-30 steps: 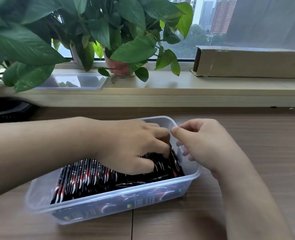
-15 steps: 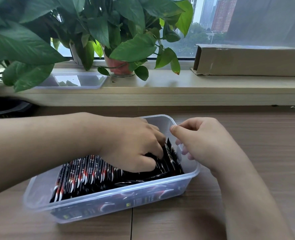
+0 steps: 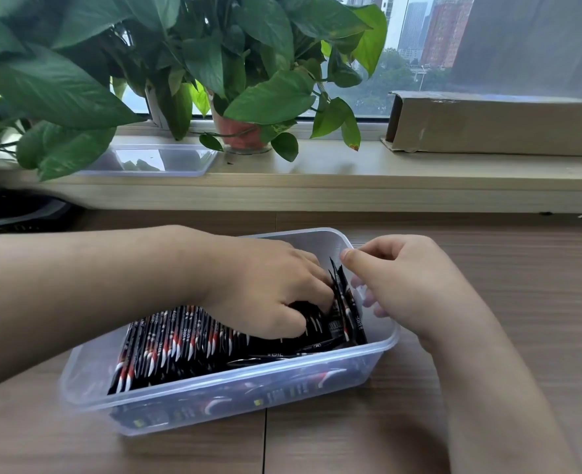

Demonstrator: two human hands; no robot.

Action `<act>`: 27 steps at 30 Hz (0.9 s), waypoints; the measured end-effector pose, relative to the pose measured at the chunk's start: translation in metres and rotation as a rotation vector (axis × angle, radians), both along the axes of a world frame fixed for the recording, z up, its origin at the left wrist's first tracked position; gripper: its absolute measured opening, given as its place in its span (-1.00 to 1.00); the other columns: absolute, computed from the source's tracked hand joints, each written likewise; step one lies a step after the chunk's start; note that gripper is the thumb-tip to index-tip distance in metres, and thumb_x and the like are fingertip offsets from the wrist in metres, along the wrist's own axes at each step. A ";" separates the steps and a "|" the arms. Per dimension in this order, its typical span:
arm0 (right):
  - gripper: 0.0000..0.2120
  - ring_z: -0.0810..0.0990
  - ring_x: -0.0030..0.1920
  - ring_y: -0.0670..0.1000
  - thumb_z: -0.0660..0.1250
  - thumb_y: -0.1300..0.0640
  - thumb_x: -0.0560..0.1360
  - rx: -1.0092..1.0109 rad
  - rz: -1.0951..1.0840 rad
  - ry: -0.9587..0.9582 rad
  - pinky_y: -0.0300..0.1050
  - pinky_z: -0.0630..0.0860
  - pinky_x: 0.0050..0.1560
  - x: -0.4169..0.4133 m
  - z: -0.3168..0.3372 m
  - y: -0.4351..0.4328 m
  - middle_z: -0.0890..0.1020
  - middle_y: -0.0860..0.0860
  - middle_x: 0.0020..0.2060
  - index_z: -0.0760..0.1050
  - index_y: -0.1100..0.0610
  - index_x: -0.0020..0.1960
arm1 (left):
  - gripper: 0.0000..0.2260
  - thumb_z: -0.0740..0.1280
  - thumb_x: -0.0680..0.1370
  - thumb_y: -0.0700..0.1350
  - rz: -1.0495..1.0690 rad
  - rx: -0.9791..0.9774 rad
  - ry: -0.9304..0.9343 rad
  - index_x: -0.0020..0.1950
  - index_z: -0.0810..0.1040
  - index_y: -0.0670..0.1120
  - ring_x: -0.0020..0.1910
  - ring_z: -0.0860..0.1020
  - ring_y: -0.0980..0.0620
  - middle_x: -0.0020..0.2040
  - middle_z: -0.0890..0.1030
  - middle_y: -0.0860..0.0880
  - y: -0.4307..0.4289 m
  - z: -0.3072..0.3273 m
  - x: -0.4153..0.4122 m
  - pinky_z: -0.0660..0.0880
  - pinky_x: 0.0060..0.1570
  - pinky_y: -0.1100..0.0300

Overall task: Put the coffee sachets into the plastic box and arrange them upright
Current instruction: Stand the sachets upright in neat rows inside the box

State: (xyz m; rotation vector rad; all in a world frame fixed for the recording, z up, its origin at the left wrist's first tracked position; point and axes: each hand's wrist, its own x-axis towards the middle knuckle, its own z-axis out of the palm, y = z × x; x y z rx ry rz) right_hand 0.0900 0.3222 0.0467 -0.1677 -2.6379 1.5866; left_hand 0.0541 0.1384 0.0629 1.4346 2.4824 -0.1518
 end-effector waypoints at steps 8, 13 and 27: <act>-0.77 0.58 -0.40 -0.05 0.42 -0.04 0.45 -0.009 0.007 -0.006 0.06 0.63 -0.14 0.000 0.000 0.001 0.69 0.00 -0.41 0.64 0.09 -0.28 | -0.46 -0.02 0.39 0.12 -0.029 0.030 -0.012 0.08 0.65 -0.03 0.21 0.40 0.08 0.04 0.60 0.07 0.001 -0.001 -0.008 0.41 0.23 0.04; -0.76 0.59 -0.37 -0.05 0.42 -0.06 0.44 -0.006 0.003 0.003 0.06 0.63 -0.11 0.000 -0.001 0.002 0.68 -0.03 -0.40 0.64 0.07 -0.28 | -0.45 -0.01 0.42 0.08 -0.101 0.067 0.048 0.12 0.68 -0.05 0.27 0.39 0.06 0.23 0.59 0.03 -0.003 -0.005 -0.011 0.36 0.30 0.10; -0.81 0.54 -0.51 -0.13 0.45 -0.01 0.45 -0.042 0.049 -0.002 -0.11 0.47 -0.33 0.000 0.000 0.005 0.70 0.02 -0.37 0.65 0.10 -0.22 | -0.49 -0.01 0.45 0.05 -0.148 0.091 0.077 -0.13 0.72 -0.09 0.22 0.43 0.05 0.22 0.60 0.10 0.004 -0.003 -0.007 0.36 0.22 0.04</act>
